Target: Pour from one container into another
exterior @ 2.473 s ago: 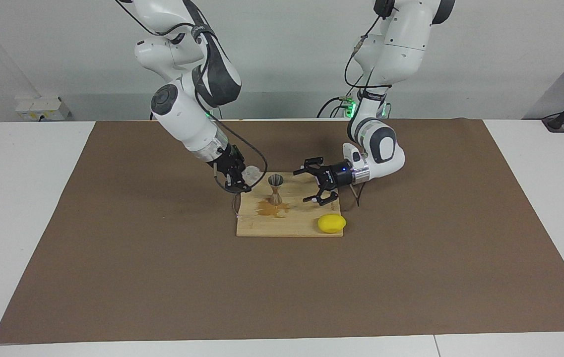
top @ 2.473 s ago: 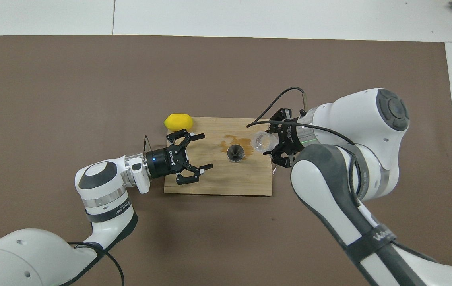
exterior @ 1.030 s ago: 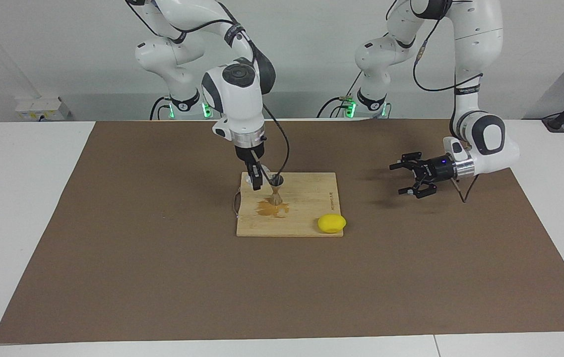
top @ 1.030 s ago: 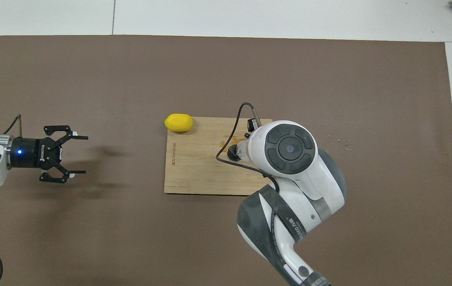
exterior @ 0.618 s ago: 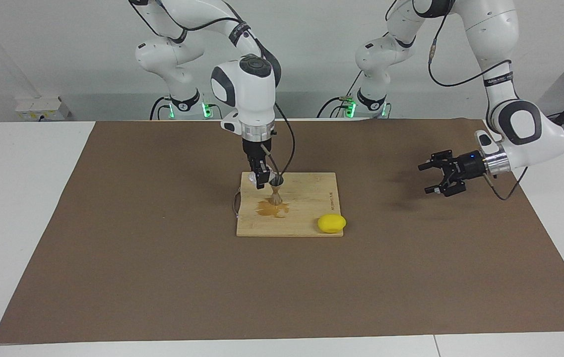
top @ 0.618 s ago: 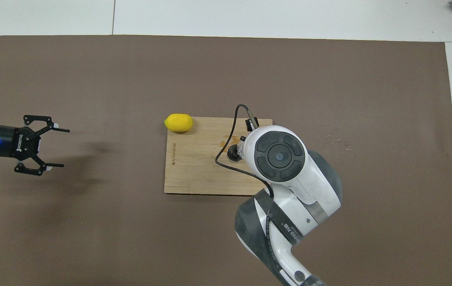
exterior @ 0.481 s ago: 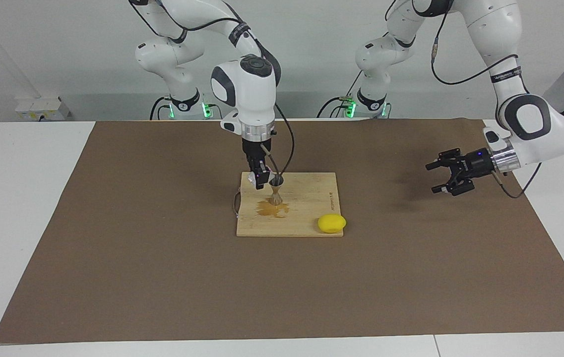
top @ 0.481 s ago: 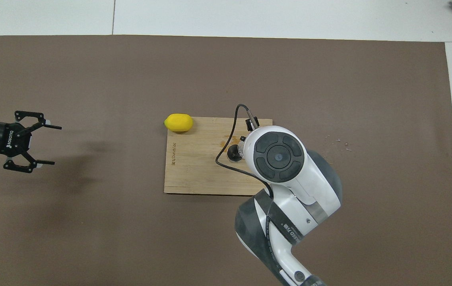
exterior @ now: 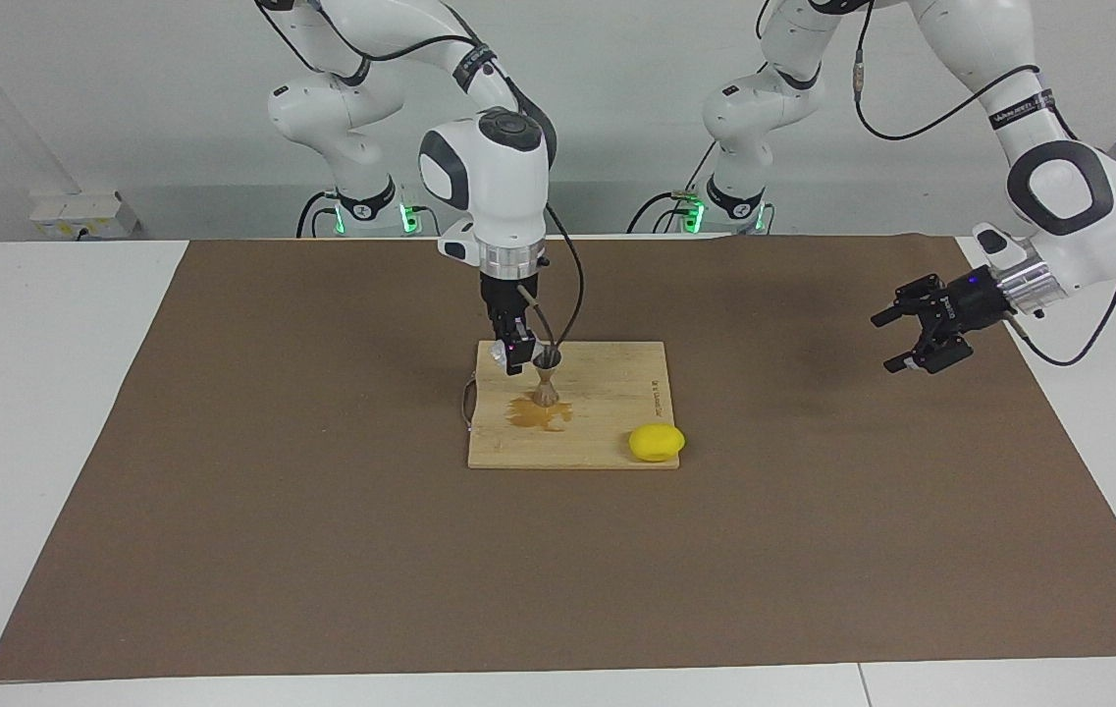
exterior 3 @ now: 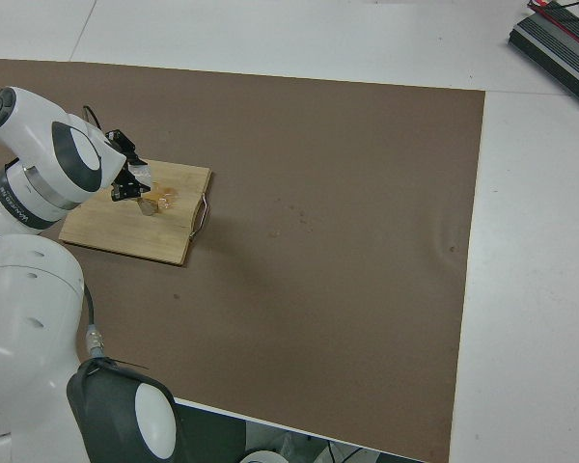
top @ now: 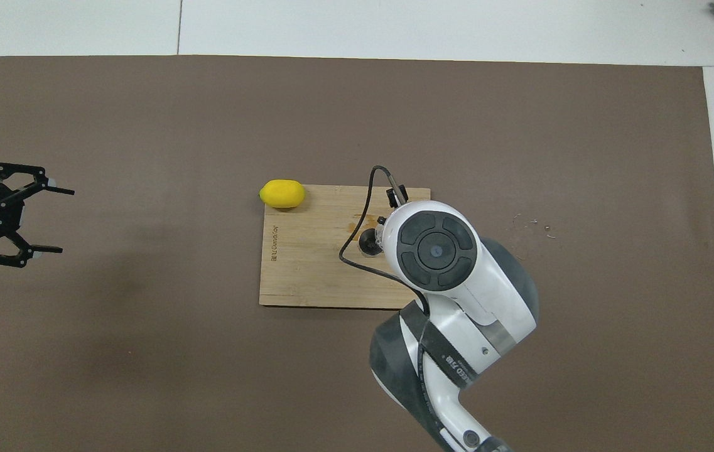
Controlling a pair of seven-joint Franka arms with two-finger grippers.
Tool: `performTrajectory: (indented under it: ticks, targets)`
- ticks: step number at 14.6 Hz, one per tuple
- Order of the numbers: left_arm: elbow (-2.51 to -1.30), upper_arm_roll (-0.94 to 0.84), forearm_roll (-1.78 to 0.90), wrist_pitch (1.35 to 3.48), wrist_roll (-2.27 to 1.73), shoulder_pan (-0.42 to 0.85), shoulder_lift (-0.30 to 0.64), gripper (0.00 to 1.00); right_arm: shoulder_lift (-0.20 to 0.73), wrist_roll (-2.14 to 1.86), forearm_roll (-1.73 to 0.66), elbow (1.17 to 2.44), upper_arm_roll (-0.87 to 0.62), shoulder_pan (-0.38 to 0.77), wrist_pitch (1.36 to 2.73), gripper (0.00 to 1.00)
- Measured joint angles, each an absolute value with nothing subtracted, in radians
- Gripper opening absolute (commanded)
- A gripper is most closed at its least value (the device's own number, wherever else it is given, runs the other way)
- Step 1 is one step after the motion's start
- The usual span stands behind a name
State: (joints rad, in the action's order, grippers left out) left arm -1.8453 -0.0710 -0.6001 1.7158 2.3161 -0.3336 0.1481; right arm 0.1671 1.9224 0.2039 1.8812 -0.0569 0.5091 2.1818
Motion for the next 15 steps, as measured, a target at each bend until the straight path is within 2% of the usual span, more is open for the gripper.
performTrajectory:
  ticks: [10, 15]
  targets:
    - [-1.844, -0.078, -0.375, 1.774, 1.707, -0.164, -0.021, 1.00, 0.168, 1.949, 0.057, 1.874, -0.054, 0.472, 2.182, 0.00]
    - [-1.845, -0.083, -0.254, 1.788, 1.227, -0.072, -0.076, 1.00, 0.178, 1.917, -0.059, 1.871, -0.054, 0.434, 2.182, 0.00]
